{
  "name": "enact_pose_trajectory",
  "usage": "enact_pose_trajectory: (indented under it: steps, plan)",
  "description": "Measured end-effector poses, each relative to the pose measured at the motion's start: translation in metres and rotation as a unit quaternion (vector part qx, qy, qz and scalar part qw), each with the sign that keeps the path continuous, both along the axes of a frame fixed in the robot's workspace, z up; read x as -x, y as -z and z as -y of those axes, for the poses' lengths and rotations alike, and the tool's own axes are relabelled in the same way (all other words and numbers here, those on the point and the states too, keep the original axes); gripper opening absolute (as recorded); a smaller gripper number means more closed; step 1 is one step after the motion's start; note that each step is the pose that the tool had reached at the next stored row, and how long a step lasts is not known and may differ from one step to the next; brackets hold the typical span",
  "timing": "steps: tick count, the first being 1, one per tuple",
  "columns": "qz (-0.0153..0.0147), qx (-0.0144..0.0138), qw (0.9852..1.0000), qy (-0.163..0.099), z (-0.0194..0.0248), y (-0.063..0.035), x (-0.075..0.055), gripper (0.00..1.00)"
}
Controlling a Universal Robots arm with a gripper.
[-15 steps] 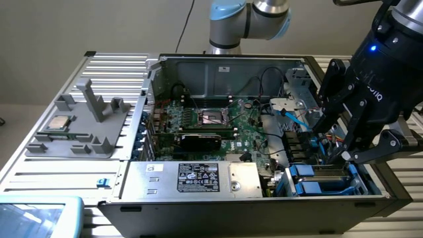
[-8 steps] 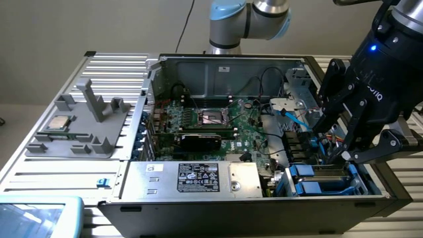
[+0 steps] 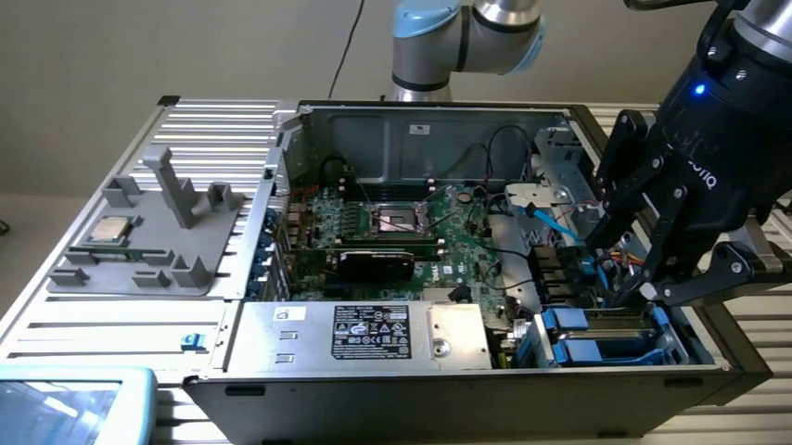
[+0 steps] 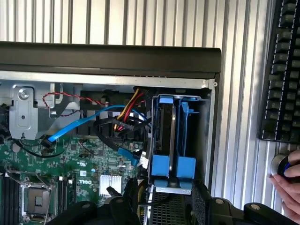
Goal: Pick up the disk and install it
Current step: 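Insert the first disk wire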
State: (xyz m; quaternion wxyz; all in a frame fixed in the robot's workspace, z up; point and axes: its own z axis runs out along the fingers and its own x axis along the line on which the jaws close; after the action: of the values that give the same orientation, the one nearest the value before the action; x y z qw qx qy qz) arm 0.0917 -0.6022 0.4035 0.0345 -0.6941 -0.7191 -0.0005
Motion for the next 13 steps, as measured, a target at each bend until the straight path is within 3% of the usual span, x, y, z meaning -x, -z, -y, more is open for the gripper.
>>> enact_pose_trajectory:
  steps: [13]
  plan:
    - [-0.0332,-0.0008,0.9994,0.0,0.0001,0.0001,-0.04,0.57]
